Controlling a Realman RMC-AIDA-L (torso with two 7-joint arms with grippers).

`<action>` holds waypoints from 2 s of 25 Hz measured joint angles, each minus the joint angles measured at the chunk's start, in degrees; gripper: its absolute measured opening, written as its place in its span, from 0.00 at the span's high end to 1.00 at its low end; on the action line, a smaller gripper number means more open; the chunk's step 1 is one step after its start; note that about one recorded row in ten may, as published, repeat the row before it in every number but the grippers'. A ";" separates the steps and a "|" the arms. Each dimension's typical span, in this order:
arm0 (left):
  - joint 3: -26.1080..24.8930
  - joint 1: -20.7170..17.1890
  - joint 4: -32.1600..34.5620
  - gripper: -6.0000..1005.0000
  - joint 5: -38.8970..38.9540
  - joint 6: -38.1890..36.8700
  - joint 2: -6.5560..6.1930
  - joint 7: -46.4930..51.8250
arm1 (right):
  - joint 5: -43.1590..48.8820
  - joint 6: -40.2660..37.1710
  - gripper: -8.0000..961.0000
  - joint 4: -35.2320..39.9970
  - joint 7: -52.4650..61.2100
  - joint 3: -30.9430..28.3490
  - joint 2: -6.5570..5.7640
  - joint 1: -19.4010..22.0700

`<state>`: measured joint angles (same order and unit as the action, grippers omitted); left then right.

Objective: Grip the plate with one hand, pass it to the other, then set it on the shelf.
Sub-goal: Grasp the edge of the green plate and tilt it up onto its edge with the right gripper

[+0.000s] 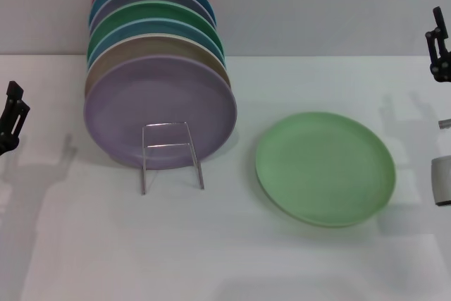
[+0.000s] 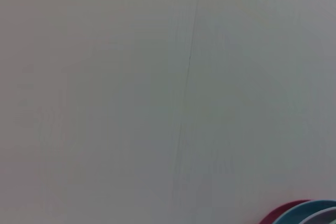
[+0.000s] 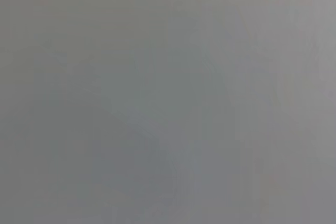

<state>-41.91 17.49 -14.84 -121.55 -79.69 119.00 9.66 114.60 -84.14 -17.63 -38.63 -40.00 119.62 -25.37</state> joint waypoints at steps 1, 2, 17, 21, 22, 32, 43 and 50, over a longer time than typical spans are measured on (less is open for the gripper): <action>0.02 -0.04 -0.01 0.17 0.00 0.05 0.00 0.00 | 0.00 0.00 0.42 -0.80 -0.35 -0.06 0.00 0.38; 0.04 -0.12 -0.01 0.17 0.00 0.09 0.00 0.00 | -0.01 0.18 0.42 -1.91 -0.58 -0.27 -0.02 0.79; 0.40 -0.94 0.46 0.17 -0.17 0.16 -0.13 0.00 | -0.09 47.64 0.42 -36.42 -12.29 -21.07 -0.61 8.80; 0.11 -0.82 0.68 0.17 -0.10 0.15 -0.21 0.00 | -0.08 63.68 0.42 -44.97 -14.88 -29.48 -0.54 11.80; 0.08 -0.71 0.76 0.17 -0.11 0.15 -0.22 0.00 | -0.06 67.47 0.42 -46.65 -15.11 -31.27 -0.53 12.24; 0.23 0.31 1.48 0.17 -0.40 0.15 -0.31 0.00 | 4.64 107.94 0.43 -55.11 -9.52 -53.79 -0.80 10.96; 0.45 1.20 1.42 0.17 -0.45 0.15 -0.26 0.00 | 30.78 146.90 0.43 -59.84 13.55 -69.98 -1.08 -0.70; 0.16 1.43 0.87 0.17 -0.37 -0.05 -0.26 0.00 | 36.52 157.48 0.43 -58.98 17.48 -72.78 -1.67 -4.69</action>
<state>-41.75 18.91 -13.97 -121.91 -79.74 118.74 9.67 151.12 73.34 -76.61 -21.15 -112.79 117.95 -30.06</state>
